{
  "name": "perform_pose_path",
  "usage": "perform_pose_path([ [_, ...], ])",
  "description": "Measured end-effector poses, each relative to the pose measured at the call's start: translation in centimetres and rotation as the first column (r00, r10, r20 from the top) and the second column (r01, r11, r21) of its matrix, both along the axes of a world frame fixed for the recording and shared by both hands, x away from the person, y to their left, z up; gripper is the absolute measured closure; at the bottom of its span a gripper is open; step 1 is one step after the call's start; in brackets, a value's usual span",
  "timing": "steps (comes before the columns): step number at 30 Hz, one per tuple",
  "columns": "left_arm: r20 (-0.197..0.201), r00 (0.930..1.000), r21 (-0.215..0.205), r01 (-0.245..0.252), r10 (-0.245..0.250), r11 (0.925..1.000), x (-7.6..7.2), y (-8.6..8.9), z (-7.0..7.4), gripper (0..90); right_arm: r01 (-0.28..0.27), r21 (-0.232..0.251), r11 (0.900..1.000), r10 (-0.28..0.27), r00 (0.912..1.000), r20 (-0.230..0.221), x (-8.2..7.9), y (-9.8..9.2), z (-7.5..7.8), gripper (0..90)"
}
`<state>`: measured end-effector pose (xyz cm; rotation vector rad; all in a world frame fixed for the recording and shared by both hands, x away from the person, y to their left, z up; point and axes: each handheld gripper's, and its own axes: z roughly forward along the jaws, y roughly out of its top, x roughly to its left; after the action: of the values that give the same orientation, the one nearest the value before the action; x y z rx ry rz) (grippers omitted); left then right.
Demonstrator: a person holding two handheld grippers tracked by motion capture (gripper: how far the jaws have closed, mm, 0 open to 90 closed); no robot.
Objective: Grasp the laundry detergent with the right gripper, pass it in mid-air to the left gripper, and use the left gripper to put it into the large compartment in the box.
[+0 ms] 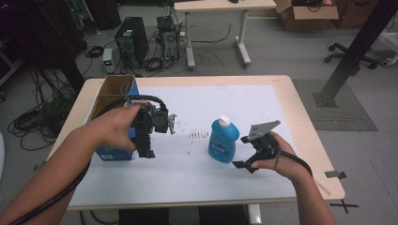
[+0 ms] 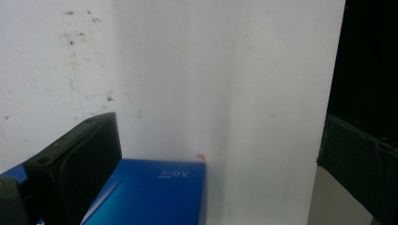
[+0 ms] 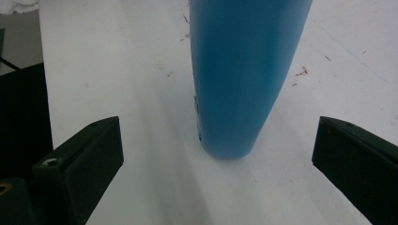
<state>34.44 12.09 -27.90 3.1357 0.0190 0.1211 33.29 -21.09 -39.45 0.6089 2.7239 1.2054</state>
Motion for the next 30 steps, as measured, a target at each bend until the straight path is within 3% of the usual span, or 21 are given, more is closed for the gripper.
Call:
perform_pose_path([
  [9, 0.003, 1.0, -0.005, 0.002, -0.002, 1.0, 0.0, 0.0, 0.1, 0.2, 0.026, 0.058, 0.998, -0.027, 0.9994, 0.02, -0.1, 0.4, -0.7, 1.9],
  [11, 0.003, 1.0, -0.008, 0.001, -0.001, 1.0, 0.0, 0.0, 0.1, 0.2, 0.056, 0.085, 0.995, -0.061, 0.9971, 0.047, 0.0, 0.6, -1.0, 1.8],
  [18, -0.003, 1.0, -0.01, 0.0, 0.0, 0.9999, 0.0, 0.0, -0.2, 0.2, 0.069, 0.136, 0.988, -0.077, 0.9955, 0.056, 0.1, 1.1, -1.6, 1.3],
  [30, -0.005, 1.0, -0.011, 0.005, -0.005, 0.9999, -0.3, 0.0, -0.4, 0.2, 0.074, 0.174, 0.982, -0.088, 0.9933, 0.075, 0.9, 1.7, -1.4, 1.1],
])
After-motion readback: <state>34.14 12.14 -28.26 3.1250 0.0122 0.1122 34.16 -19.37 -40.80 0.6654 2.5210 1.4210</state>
